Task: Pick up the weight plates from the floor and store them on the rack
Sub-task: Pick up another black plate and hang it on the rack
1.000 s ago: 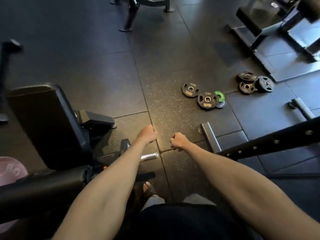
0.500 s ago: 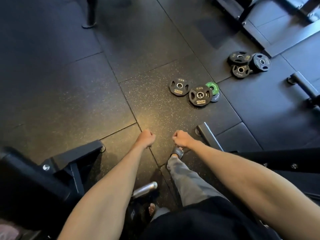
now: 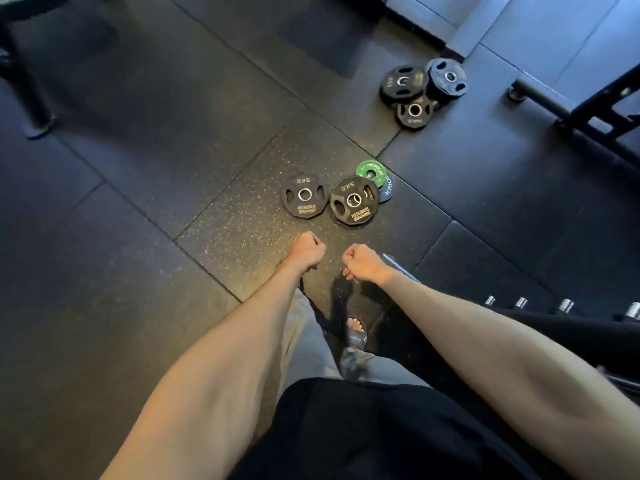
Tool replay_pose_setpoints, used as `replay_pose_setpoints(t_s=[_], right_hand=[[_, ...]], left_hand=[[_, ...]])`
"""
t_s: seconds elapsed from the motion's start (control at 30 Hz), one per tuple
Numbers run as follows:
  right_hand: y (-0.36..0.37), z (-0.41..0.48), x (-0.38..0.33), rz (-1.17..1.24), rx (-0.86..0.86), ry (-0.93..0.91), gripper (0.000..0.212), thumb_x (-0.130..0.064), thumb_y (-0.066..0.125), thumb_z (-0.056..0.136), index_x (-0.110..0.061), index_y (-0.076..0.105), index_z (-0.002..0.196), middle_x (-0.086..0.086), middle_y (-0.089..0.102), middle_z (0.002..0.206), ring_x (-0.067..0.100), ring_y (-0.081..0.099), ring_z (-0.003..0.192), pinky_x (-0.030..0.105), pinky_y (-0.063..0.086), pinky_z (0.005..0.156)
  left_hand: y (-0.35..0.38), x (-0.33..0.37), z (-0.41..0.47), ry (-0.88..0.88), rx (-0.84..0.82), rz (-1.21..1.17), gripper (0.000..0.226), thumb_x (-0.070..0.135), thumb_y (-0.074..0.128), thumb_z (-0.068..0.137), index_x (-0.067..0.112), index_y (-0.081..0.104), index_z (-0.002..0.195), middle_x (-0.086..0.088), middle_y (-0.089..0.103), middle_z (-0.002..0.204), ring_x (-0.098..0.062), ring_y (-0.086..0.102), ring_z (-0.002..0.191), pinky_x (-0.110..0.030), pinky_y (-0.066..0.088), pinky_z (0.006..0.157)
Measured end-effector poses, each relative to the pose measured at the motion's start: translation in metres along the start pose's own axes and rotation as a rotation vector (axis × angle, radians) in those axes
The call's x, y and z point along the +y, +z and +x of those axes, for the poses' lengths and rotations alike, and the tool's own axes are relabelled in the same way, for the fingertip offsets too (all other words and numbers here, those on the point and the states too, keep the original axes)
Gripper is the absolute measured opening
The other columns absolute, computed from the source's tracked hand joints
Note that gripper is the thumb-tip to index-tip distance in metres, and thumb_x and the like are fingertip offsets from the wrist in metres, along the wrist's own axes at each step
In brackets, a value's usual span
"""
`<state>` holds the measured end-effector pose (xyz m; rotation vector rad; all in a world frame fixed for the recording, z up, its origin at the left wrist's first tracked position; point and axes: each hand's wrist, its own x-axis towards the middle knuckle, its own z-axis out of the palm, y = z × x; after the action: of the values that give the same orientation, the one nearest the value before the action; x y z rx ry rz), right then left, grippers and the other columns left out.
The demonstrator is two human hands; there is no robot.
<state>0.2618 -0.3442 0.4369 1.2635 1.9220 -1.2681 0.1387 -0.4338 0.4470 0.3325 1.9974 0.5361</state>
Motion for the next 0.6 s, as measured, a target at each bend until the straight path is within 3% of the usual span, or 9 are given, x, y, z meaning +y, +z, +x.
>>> replay_pose_setpoints(t_s=[0.13,0.27,0.37,0.47,0.6], right_hand=[[-0.027,0.049,-0.032,0.142,0.058,0.081,0.026,-0.016,0.044,0.102,-0.001,0.064,0.113,0.018,0.072,0.105,0.033,0.070,0.101,0.043,0.056,0.093],[-0.046,0.090,-0.066,0.251,0.135,0.162,0.024,-0.013,0.045,0.100,-0.001,0.065,0.103,0.023,0.072,0.105,0.037,0.069,0.101,0.047,0.055,0.092],[-0.058,0.127,-0.078,0.370,0.165,0.198,0.023,-0.012,0.042,0.100,-0.003,0.064,0.097,0.022,0.073,0.098,0.035,0.072,0.092,0.040,0.058,0.074],[-0.068,0.174,-0.074,0.467,0.168,0.248,0.024,-0.017,0.043,0.101,-0.003,0.063,0.108,0.018,0.073,0.099,0.032,0.072,0.091,0.036,0.057,0.068],[-0.071,0.258,-0.041,0.467,0.187,0.308,0.021,-0.026,0.047,0.096,-0.020,0.063,0.109,0.012,0.071,0.106,0.031,0.066,0.104,0.049,0.050,0.098]], left_hand=[[-0.037,0.045,0.065,0.046,-0.116,0.147,0.007,0.018,0.044,0.097,0.014,0.050,0.096,-0.012,0.065,0.086,-0.028,0.066,0.072,-0.032,0.050,0.062],[-0.066,0.079,0.124,0.084,-0.209,0.294,0.007,0.015,0.045,0.097,0.013,0.051,0.098,-0.013,0.067,0.087,-0.026,0.064,0.063,-0.028,0.046,0.053],[-0.078,0.095,0.170,0.086,-0.263,0.395,0.007,0.014,0.045,0.098,0.011,0.051,0.102,-0.014,0.067,0.090,-0.028,0.066,0.071,-0.029,0.049,0.055],[-0.075,0.099,0.224,0.060,-0.294,0.452,0.009,0.016,0.046,0.098,0.013,0.052,0.103,-0.015,0.070,0.094,-0.027,0.068,0.071,-0.033,0.053,0.063],[-0.042,0.096,0.310,-0.030,-0.318,0.412,0.018,0.018,0.045,0.098,0.010,0.054,0.112,-0.016,0.072,0.100,-0.029,0.072,0.074,-0.033,0.056,0.059]])
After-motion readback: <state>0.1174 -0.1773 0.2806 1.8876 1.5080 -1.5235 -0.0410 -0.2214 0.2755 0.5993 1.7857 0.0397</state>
